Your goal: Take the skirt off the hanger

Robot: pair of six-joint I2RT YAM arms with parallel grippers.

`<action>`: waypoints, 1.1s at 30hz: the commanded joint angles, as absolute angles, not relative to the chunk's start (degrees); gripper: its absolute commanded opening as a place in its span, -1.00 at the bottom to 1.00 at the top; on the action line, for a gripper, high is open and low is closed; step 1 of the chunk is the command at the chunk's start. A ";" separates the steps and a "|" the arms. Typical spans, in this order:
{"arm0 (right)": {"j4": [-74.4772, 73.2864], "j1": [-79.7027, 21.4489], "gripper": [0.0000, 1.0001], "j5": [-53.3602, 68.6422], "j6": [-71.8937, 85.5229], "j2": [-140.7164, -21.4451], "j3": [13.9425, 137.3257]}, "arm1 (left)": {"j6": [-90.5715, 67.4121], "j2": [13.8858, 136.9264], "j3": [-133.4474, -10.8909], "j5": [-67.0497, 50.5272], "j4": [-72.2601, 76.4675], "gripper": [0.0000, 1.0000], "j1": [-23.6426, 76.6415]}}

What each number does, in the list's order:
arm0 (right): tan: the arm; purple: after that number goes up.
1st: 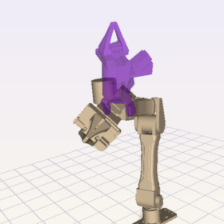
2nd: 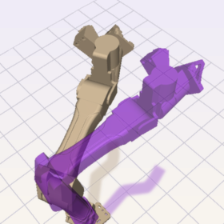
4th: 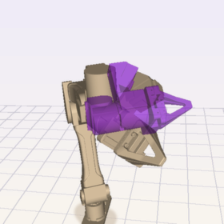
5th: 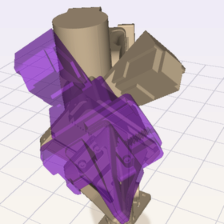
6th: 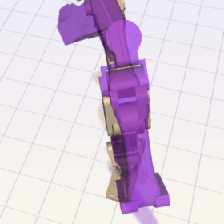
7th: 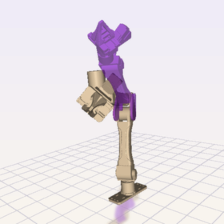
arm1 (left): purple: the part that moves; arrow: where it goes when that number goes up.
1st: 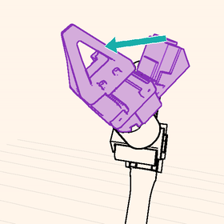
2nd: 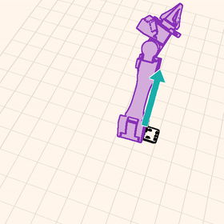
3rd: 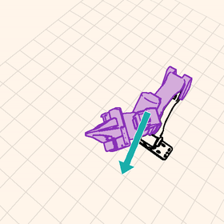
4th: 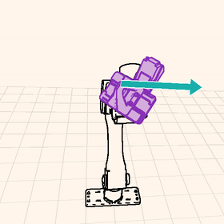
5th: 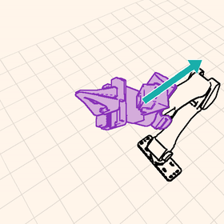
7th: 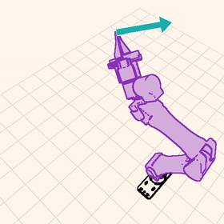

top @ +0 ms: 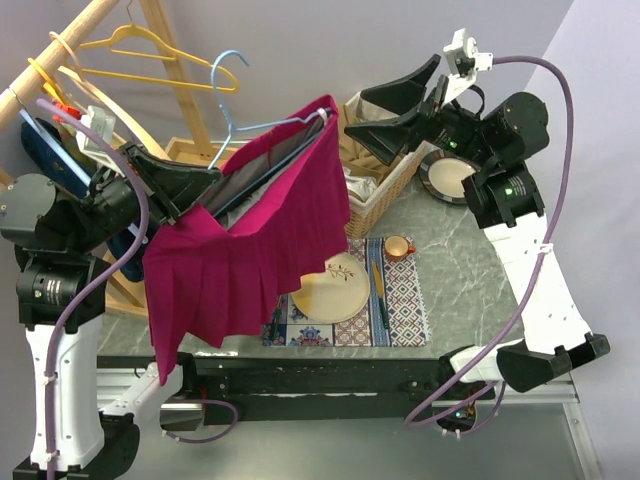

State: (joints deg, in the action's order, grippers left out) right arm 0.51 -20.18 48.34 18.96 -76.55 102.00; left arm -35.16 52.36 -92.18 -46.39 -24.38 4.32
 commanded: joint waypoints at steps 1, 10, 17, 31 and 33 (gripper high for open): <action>1.41 -22.49 0.81 53.61 14.70 -79.27 103.09 | -34.28 51.86 -92.64 -48.96 -18.54 -0.98 4.04; -7.82 -34.88 0.34 51.59 -8.08 -83.49 106.69 | -33.75 51.77 -91.85 -51.94 -19.51 -0.99 4.04; -2.37 -36.91 0.30 52.55 -6.85 -87.62 110.28 | -33.57 52.29 -91.76 -54.05 -19.16 -0.98 4.04; -4.74 -39.29 -0.41 51.24 -10.98 -89.39 108.63 | -35.42 53.88 -92.46 -54.41 -18.19 -0.99 4.13; -7.37 -39.20 -0.52 51.50 -12.56 -89.12 109.94 | -34.81 54.05 -92.46 -54.23 -18.54 -0.98 4.13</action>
State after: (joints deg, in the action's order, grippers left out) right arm -7.55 -39.05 52.56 -10.15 -91.74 108.81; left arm -35.24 54.48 -90.87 -53.74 -24.47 4.05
